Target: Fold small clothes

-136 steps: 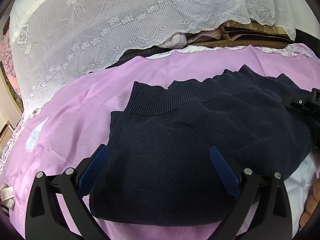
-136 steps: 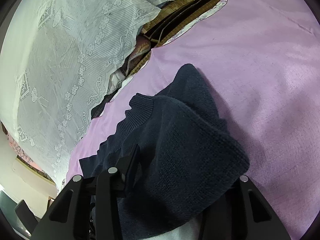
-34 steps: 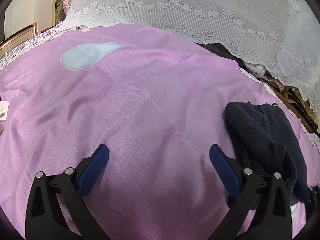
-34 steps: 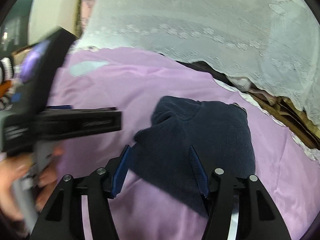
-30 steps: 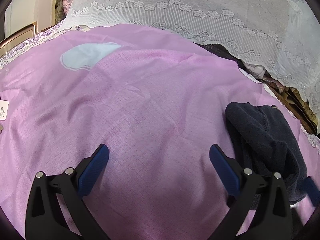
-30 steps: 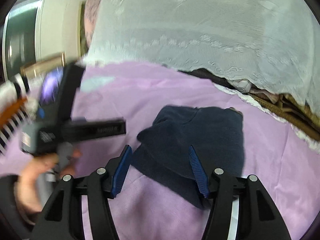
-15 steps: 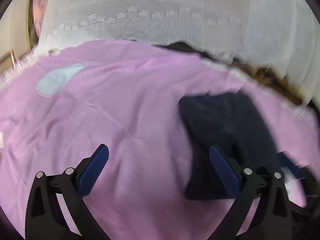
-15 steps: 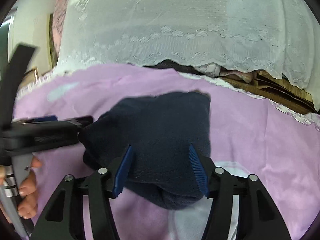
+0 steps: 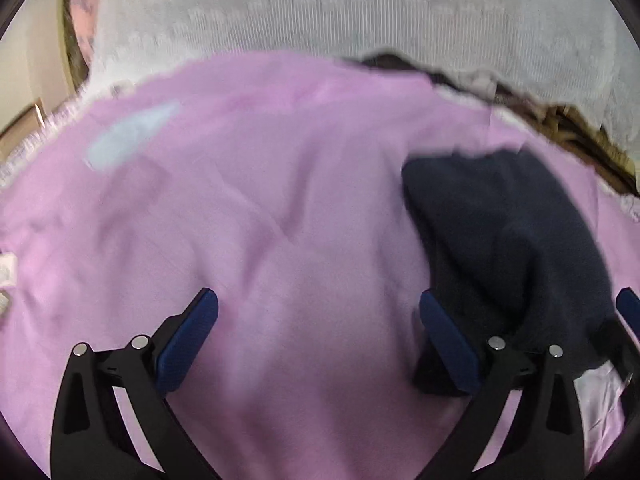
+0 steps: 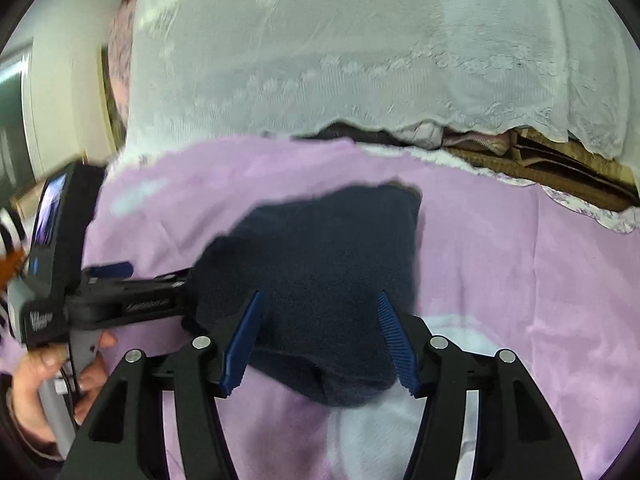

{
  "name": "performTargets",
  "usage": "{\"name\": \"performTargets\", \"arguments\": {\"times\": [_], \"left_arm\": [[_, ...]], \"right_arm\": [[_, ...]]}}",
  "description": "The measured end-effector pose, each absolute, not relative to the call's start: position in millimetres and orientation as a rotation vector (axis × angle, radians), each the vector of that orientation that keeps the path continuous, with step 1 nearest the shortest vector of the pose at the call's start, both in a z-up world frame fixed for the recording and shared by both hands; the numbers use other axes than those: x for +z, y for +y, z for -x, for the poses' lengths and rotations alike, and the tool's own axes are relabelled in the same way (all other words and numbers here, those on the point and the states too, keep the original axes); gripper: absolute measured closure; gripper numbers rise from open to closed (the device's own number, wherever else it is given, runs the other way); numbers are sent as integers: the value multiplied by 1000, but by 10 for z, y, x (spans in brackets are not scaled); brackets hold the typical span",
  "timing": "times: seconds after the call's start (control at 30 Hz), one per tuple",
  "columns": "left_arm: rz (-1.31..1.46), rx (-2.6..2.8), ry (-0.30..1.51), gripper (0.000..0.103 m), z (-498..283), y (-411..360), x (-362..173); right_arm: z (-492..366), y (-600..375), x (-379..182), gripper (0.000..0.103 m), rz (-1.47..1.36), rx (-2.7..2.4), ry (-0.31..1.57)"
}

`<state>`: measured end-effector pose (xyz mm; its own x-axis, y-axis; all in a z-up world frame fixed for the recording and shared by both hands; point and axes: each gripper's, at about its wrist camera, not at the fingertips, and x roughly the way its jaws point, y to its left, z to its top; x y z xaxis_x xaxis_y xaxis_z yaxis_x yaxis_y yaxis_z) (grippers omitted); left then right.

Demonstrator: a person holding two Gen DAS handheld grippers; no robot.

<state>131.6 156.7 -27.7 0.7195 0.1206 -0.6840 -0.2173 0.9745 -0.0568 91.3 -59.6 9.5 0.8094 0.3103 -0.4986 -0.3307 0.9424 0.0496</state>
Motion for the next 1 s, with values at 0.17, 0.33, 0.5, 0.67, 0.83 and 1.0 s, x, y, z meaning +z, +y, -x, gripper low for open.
{"name": "performTargets", "arguments": {"times": [0.17,0.33,0.5,0.67,0.83,1.0], "left_arm": [[103,127,710,4,-1387,1373,-16],[100,151,727,5,-1704,1243,-115],[213,127,753,4,-1784,1454,-426],[117,167,722,4,-1779,1292,-439],[110,176,691,4,-1705,1310,-394],[75,187,603,5,-1548,1247,-270]], "right_arm": [[-1206,-799,372,58,-19,300,500],[-1726,-844,325,70,-77,299,566],[-2226,-724,15,70,-35,282,662],[-2404,-892,-194,64,-113,325,727],[-2202,-941,-168,62,-150,326,653],[-1702,-776,33,62,-23,311,512]]}}
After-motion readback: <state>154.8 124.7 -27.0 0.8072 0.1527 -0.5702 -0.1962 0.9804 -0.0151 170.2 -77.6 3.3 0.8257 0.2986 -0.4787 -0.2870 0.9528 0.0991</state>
